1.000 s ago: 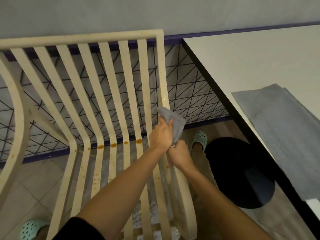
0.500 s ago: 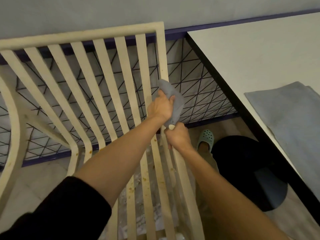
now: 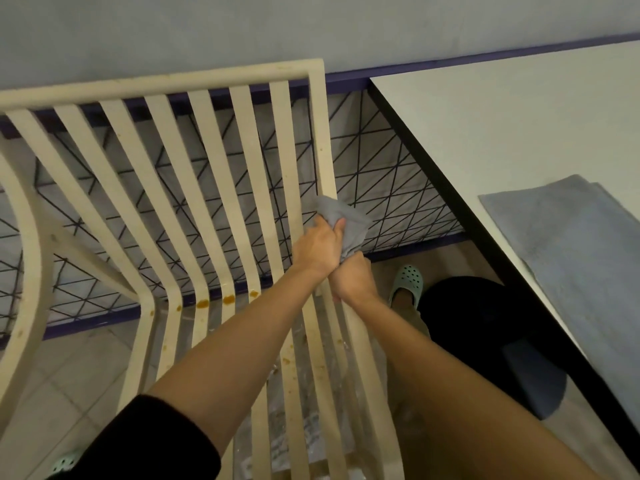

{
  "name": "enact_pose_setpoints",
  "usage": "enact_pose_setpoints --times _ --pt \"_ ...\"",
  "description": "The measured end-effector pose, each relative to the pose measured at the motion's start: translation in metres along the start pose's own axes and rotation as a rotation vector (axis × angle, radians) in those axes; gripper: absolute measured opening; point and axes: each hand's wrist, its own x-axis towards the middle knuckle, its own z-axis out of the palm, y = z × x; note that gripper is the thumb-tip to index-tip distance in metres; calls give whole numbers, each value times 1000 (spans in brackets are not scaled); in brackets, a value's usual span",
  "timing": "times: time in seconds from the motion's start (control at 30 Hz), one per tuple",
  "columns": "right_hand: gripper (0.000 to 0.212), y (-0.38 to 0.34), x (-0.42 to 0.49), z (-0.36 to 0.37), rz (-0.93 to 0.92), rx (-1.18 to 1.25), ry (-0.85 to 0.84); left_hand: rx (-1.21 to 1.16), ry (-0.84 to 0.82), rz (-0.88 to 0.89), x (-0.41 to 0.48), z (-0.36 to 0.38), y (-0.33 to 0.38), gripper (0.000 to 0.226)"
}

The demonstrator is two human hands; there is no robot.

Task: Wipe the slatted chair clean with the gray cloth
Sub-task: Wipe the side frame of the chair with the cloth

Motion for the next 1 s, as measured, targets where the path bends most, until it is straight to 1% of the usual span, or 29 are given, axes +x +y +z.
enact_pose_setpoints --times 0.03,0.1,0.2,0.23,0.27,0.33,0.4,0.47,0.6,0.67,0.73,0.8,0.93,1.0 --pt "9 -1 -1 -1 4 -15 -1 32 -22 23 -4 -3 -2 55" --pt "12 -3 -2 -1 1 -13 14 134 -43 91 -12 -11 -6 52" --pt "11 -2 -2 -1 6 -36 33 402 -51 207 -13 -28 -5 49" --pt "10 -2 -2 -1 12 -26 41 463 -30 235 -10 -38 -2 43" --pt "12 -1 -1 0 17 -9 58 470 2 252 -7 -48 3 34" --pt "18 0 0 2 28 5 90 357 82 315 3 -69 10 19" --pt "21 0 1 4 29 -9 103 207 184 408 11 -86 17 17" --pt "22 1 3 5 25 -16 108 117 274 474 21 -101 23 21" --pt "25 5 8 8 32 -28 108 24 401 568 47 -134 37 38" --pt "25 7 10 8 29 -24 109 -15 481 583 62 -153 43 37" --pt "24 9 14 9 29 -7 104 -22 532 593 75 -167 48 28" --pt "24 11 16 10 28 7 105 18 529 592 87 -171 50 21" --pt "26 15 19 12 33 7 96 135 418 626 102 -155 46 13" --pt "26 16 20 12 35 13 96 169 381 612 104 -141 39 12"
